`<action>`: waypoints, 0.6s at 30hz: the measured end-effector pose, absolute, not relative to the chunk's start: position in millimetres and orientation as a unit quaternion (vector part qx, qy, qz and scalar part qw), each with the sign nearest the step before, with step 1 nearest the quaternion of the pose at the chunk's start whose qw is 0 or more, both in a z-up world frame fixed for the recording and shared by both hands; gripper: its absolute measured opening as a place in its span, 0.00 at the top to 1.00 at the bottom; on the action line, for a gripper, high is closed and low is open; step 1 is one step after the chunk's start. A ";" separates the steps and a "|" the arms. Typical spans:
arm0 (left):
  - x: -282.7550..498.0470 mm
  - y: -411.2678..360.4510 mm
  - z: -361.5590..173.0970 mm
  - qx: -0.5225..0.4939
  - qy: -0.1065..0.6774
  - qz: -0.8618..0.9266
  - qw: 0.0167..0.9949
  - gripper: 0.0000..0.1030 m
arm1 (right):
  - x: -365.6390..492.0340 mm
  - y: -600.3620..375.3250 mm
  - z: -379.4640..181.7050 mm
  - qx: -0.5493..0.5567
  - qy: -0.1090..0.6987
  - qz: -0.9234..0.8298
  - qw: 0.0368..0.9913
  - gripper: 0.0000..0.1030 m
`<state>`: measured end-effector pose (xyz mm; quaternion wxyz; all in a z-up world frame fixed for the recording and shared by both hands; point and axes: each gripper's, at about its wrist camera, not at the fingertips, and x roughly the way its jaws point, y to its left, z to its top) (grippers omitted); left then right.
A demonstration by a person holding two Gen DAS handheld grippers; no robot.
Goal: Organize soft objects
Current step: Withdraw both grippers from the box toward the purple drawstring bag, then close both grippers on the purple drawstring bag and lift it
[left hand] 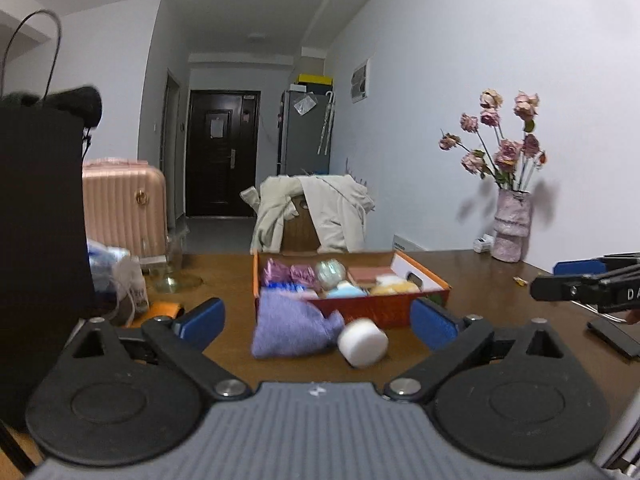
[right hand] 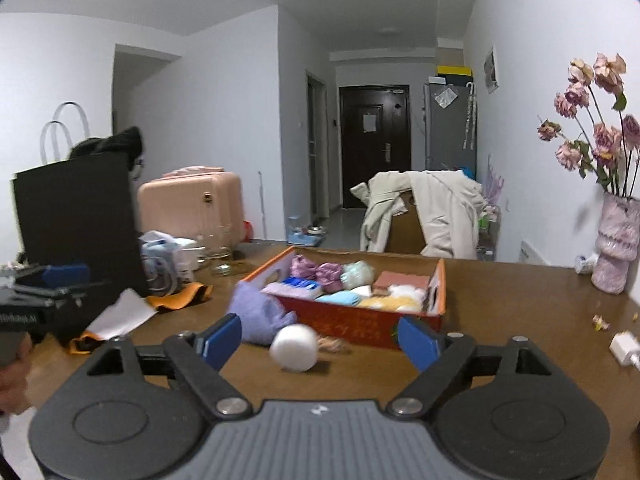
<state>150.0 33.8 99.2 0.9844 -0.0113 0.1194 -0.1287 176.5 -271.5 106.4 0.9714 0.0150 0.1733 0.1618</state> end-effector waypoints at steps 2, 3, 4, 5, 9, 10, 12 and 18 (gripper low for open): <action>137.5 34.0 88.4 -0.016 0.126 -0.128 0.984 0.01 | 164.2 -268.4 99.0 0.020 0.174 0.158 0.972 0.17; 132.4 33.5 83.6 -0.016 0.129 -0.126 0.984 0.01 | 158.5 -266.7 94.7 0.022 0.175 0.157 0.972 0.17; 127.4 33.6 79.0 -0.017 0.131 -0.119 0.984 0.01 | 153.3 -265.1 89.9 0.026 0.179 0.154 0.971 0.17; 122.9 34.0 75.4 -0.016 0.133 -0.112 0.985 0.01 | 147.9 -263.6 85.5 0.028 0.182 0.150 0.971 0.17; 112.1 45.4 64.2 -0.050 0.144 -0.101 0.983 0.00 | 127.4 -258.7 67.9 0.026 0.195 0.156 0.968 0.17; 111.3 47.6 61.2 -0.055 0.149 -0.101 0.982 0.00 | 125.1 -259.7 64.8 0.027 0.199 0.156 0.967 0.17; 114.2 48.2 57.6 -0.058 0.158 -0.097 0.981 0.00 | 125.9 -261.6 61.6 0.029 0.206 0.150 0.966 0.17; 133.3 42.6 51.7 -0.058 0.176 -0.102 0.978 0.00 | 147.1 -262.6 56.9 0.038 0.218 0.149 0.964 0.17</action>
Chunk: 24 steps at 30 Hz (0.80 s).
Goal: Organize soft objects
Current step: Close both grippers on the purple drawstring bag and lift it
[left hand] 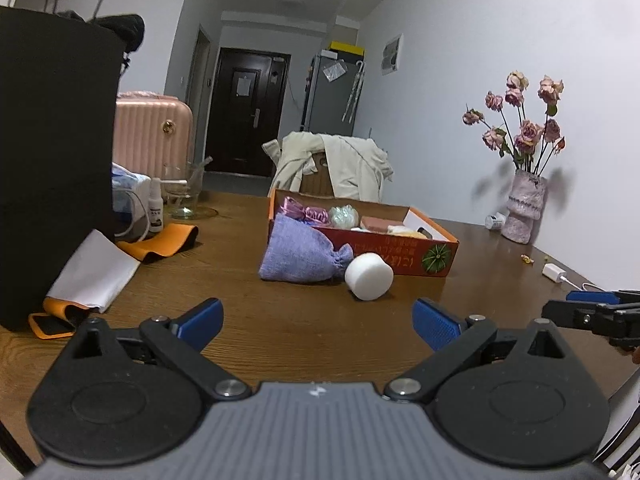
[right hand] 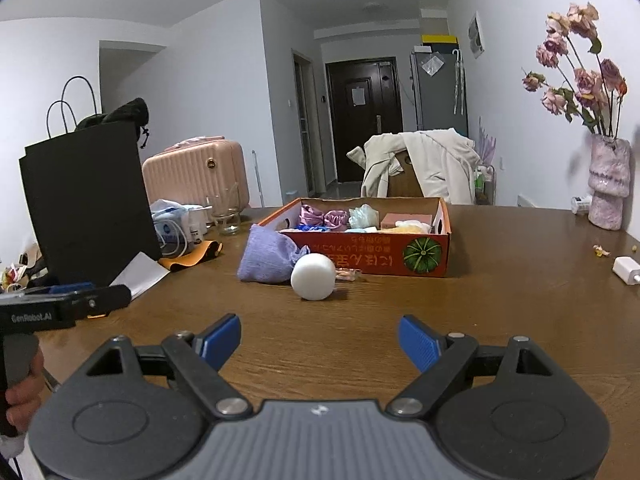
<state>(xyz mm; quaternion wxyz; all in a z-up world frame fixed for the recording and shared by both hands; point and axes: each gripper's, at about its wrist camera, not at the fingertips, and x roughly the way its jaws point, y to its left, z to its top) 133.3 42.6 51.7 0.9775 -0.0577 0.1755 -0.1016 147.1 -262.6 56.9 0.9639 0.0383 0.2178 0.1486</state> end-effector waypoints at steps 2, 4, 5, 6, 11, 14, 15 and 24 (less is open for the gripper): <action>141.7 39.3 48.7 -0.054 0.183 -0.104 0.976 0.00 | 156.6 -260.8 53.5 0.039 0.225 0.152 0.962 0.17; 150.9 37.4 45.4 -0.054 0.190 -0.104 0.975 0.00 | 168.2 -260.5 50.1 0.041 0.232 0.154 0.959 0.19; 157.6 37.1 44.0 -0.057 0.194 -0.105 0.974 0.00 | 174.9 -261.3 48.4 0.045 0.236 0.156 0.958 0.19; 163.6 36.9 42.9 -0.060 0.198 -0.105 0.973 0.00 | 182.8 -262.1 46.5 0.050 0.241 0.157 0.956 0.19; 207.7 33.3 38.3 -0.070 0.224 -0.107 0.966 0.02 | 227.2 -262.2 37.3 0.061 0.260 0.156 0.951 0.31; 235.6 29.0 40.4 -0.061 0.219 -0.107 0.968 0.03 | 256.6 -262.0 33.5 0.071 0.268 0.161 0.947 0.34; 246.4 27.9 42.1 -0.056 0.215 -0.105 0.969 0.05 | 266.5 -261.0 33.3 0.075 0.271 0.164 0.946 0.35; 364.0 38.4 32.1 -0.027 0.233 -0.140 0.962 0.07 | 371.1 -219.8 30.2 0.068 0.286 0.235 0.927 0.39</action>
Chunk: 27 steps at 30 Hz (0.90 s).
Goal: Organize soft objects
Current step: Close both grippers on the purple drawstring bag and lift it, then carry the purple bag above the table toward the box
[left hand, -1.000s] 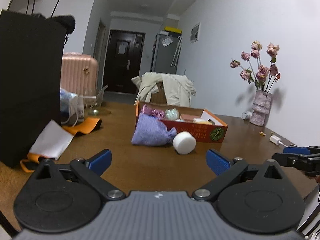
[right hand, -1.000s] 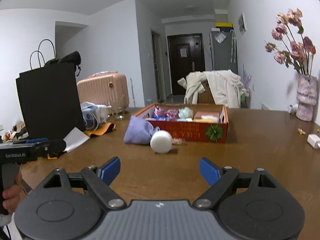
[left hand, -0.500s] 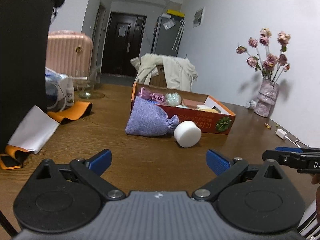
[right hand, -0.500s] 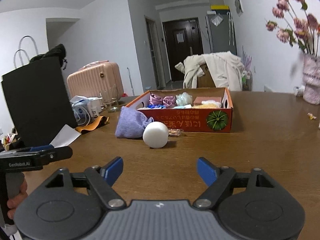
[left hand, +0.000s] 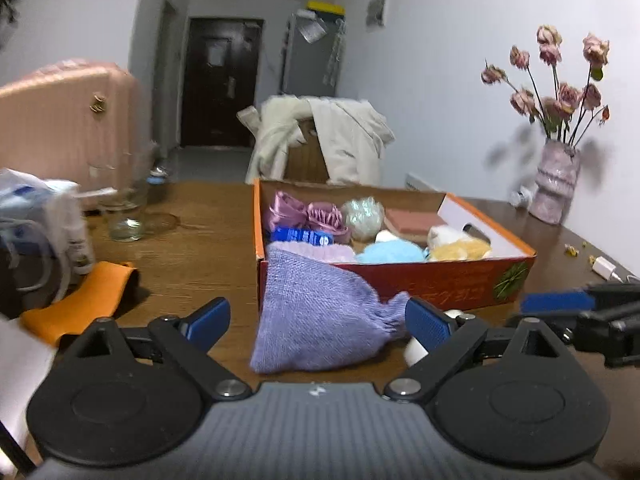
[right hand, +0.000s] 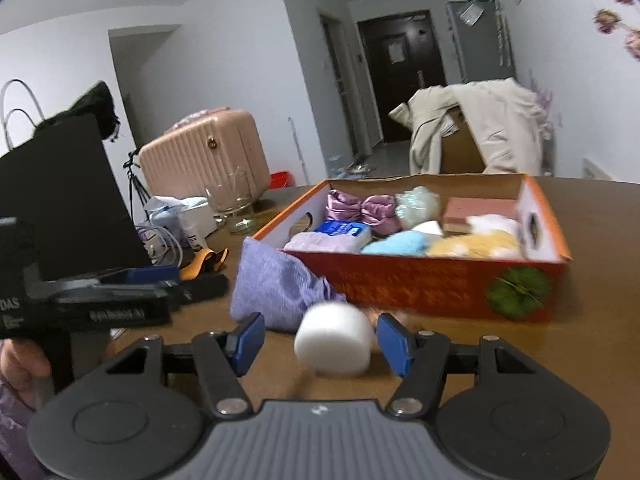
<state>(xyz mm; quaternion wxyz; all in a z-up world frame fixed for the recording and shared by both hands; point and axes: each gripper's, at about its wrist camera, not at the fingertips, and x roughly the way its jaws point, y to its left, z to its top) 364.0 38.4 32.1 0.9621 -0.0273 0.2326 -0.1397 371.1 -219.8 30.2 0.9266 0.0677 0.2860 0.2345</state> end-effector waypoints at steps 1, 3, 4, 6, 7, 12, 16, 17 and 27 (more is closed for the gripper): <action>374.9 41.9 26.8 -0.037 0.244 -0.142 0.959 0.07 | 384.2 -215.2 27.4 0.069 0.294 0.233 0.924 0.39; 395.3 52.2 16.1 -0.070 0.266 -0.152 0.949 0.11 | 409.4 -206.3 20.9 0.069 0.309 0.238 0.918 0.39; 402.4 56.8 11.3 -0.088 0.276 -0.154 0.945 0.20 | 421.0 -202.5 17.3 0.072 0.319 0.236 0.915 0.39; 411.5 64.4 2.3 -0.117 0.290 -0.168 0.935 0.37 | 437.3 -194.8 9.9 0.075 0.330 0.240 0.910 0.40; 414.5 68.4 -0.9 -0.132 0.296 -0.178 0.929 0.50 | 442.9 -193.1 5.6 0.081 0.335 0.245 0.906 0.42; 411.3 73.0 -2.8 -0.143 0.302 -0.204 0.920 0.78 | 456.8 -181.9 -5.6 0.081 0.338 0.236 0.907 0.74; 400.2 72.7 7.6 -0.142 0.301 -0.209 0.920 0.87 | 450.1 -177.7 5.1 0.072 0.325 0.239 0.912 0.88; 394.2 71.7 13.2 -0.141 0.295 -0.208 0.922 0.87 | 444.8 -177.4 11.6 0.064 0.317 0.240 0.915 0.89; 279.8 57.9 61.9 -0.163 0.253 -0.233 0.925 0.87 | 320.4 -200.7 75.8 0.042 0.234 0.274 0.932 0.89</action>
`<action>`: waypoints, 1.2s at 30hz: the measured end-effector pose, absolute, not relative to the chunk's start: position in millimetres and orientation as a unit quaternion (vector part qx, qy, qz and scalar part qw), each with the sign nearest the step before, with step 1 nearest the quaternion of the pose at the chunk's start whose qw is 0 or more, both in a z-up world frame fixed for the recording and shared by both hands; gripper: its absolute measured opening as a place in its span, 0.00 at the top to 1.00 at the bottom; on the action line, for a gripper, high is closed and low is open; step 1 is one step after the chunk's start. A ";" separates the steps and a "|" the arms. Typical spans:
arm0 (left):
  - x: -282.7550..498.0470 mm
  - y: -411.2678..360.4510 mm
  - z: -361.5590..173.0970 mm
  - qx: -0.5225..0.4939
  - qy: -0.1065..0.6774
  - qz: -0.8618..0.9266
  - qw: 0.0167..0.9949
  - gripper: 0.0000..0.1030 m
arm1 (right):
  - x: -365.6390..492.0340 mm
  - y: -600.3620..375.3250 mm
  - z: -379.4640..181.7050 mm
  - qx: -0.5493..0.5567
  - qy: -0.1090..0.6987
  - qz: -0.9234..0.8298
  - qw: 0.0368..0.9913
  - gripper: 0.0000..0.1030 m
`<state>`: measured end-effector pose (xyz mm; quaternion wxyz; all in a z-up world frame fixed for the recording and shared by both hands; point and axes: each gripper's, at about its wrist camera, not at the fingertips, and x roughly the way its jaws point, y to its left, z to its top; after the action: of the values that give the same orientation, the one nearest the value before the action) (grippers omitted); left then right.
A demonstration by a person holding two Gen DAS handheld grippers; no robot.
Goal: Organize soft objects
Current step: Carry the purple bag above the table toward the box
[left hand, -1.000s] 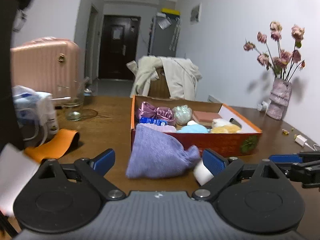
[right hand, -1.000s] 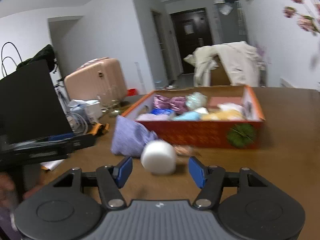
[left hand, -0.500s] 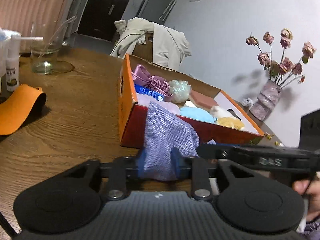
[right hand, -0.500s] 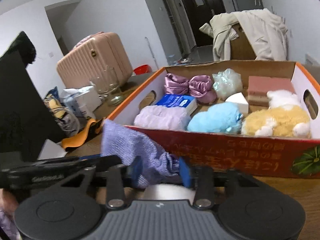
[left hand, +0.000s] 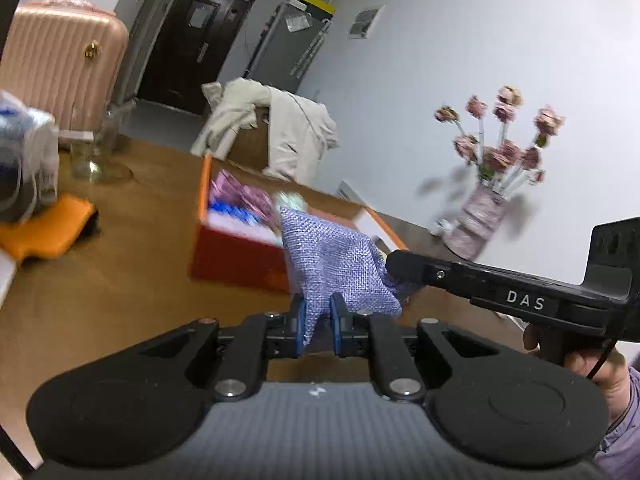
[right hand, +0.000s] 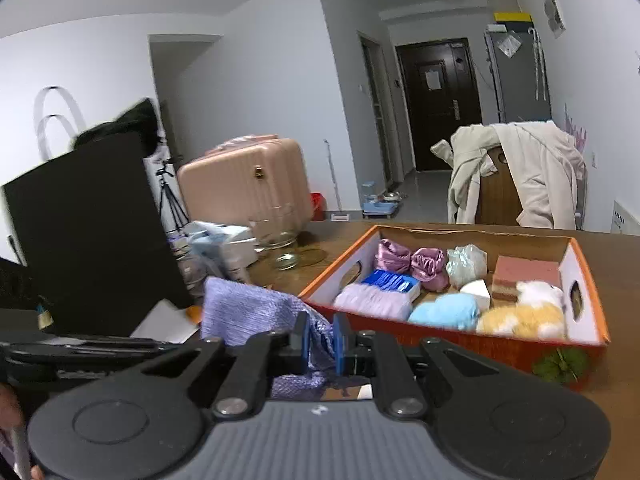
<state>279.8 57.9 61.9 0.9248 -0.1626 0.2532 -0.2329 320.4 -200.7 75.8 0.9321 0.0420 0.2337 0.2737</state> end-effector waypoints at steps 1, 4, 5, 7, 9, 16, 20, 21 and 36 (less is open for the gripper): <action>267.5 53.4 58.4 -0.163 0.258 -0.235 0.923 0.87 | 307.2 -205.0 73.0 0.042 0.239 0.272 0.931 0.89; 238.6 39.6 43.6 -0.173 0.285 -0.239 0.912 0.87 | 275.9 -219.6 54.7 0.058 0.278 0.256 0.924 0.89; 230.2 34.2 37.7 -0.176 0.296 -0.239 0.908 0.87 | 265.0 -224.8 46.6 0.065 0.293 0.250 0.920 0.89; 212.1 24.5 25.7 -0.184 0.315 -0.250 0.897 0.87 | 241.5 -234.6 35.9 0.076 0.315 0.236 0.916 0.89; 196.7 16.9 18.3 -0.182 0.324 -0.259 0.892 0.87 | 223.0 -246.6 28.7 0.098 0.328 0.228 0.912 0.87; 176.3 10.6 3.4 -0.168 0.341 -0.242 0.893 0.70 | 186.8 -268.8 12.4 0.123 0.315 0.179 0.924 0.68; 171.1 12.9 2.9 -0.161 0.329 -0.232 0.901 0.61 | 183.9 -267.4 7.5 0.131 0.316 0.189 0.921 0.62; 171.2 11.1 3.3 -0.158 0.329 -0.230 0.902 0.61 | 183.4 -265.9 5.3 0.130 0.319 0.191 0.919 0.60; 198.6 6.3 -14.7 -0.161 0.350 -0.250 0.888 0.84 | 215.3 -262.9 -31.0 0.180 0.336 0.201 0.903 0.72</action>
<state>198.6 6.3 -14.7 0.8885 -0.1607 0.3496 -0.2501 215.3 -262.9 -31.0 0.9026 0.1795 0.3357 0.2009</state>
